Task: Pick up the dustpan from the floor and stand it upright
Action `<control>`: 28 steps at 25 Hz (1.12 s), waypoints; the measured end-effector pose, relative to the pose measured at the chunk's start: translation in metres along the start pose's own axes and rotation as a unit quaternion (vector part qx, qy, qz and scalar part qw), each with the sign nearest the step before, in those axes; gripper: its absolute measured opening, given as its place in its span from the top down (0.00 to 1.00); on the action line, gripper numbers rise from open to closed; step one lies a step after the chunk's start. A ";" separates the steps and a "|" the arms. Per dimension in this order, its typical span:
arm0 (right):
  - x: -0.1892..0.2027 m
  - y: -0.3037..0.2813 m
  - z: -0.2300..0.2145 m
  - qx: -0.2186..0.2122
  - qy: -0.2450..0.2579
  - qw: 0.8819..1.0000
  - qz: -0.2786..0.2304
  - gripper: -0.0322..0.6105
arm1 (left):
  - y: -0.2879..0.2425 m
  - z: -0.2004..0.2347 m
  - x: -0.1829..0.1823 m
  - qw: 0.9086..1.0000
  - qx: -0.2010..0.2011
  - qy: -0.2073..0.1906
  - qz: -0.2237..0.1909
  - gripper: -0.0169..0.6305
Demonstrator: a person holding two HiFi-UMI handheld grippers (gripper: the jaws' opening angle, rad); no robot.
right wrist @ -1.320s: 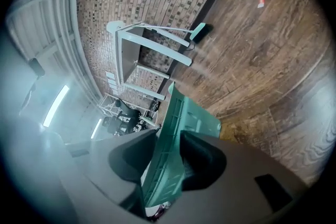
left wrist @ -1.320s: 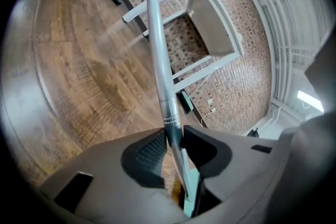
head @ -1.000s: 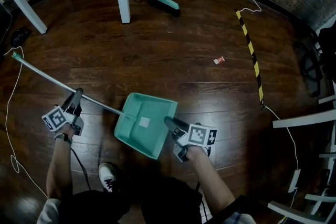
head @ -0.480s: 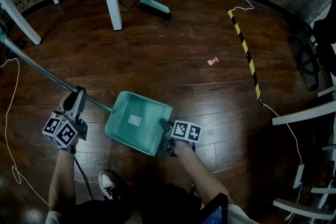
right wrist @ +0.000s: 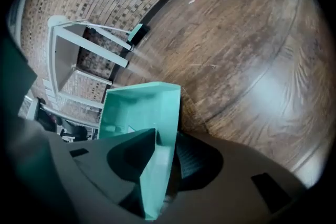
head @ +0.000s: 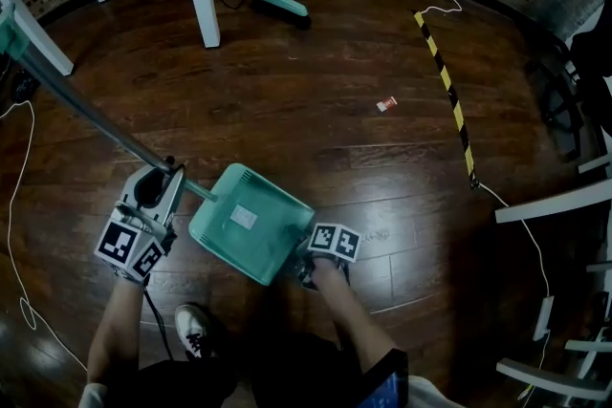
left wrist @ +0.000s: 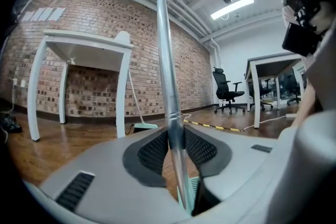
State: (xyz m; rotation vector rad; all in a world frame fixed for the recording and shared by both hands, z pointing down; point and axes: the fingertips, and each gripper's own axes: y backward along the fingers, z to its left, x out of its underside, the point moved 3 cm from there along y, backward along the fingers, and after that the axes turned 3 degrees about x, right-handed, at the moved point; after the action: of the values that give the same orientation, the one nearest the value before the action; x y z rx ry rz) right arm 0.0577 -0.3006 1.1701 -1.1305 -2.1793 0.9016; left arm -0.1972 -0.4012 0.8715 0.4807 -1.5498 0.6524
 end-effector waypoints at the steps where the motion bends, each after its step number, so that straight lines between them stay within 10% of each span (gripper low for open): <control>1: 0.001 0.002 -0.003 -0.009 -0.006 1.000 -0.002 0.74 | -0.002 -0.006 0.000 1.000 0.010 -0.011 -0.003 0.82; 11: 0.000 0.029 -0.017 -0.059 -0.013 0.998 -0.013 0.74 | 0.006 -0.015 -0.003 0.999 0.028 -0.043 -0.006 0.78; 16: -0.029 0.063 0.010 -0.081 0.088 0.991 -0.065 0.75 | 0.034 -0.016 -0.004 1.000 0.017 -0.024 -0.005 0.74; 20: -0.056 0.088 0.056 -0.113 0.201 0.963 -0.136 0.97 | 0.056 -0.007 -0.001 1.000 -0.011 -0.017 0.000 0.74; 28: -0.091 0.194 0.165 -0.177 0.325 0.881 -0.295 0.96 | 0.076 -0.007 -0.027 0.999 -0.019 -0.024 0.020 0.96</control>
State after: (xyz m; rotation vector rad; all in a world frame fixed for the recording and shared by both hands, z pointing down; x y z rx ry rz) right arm 0.0867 -0.3464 0.9051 -0.6847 -1.9380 -0.1485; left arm -0.2394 -0.3424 0.8356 0.4413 -1.6184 0.6456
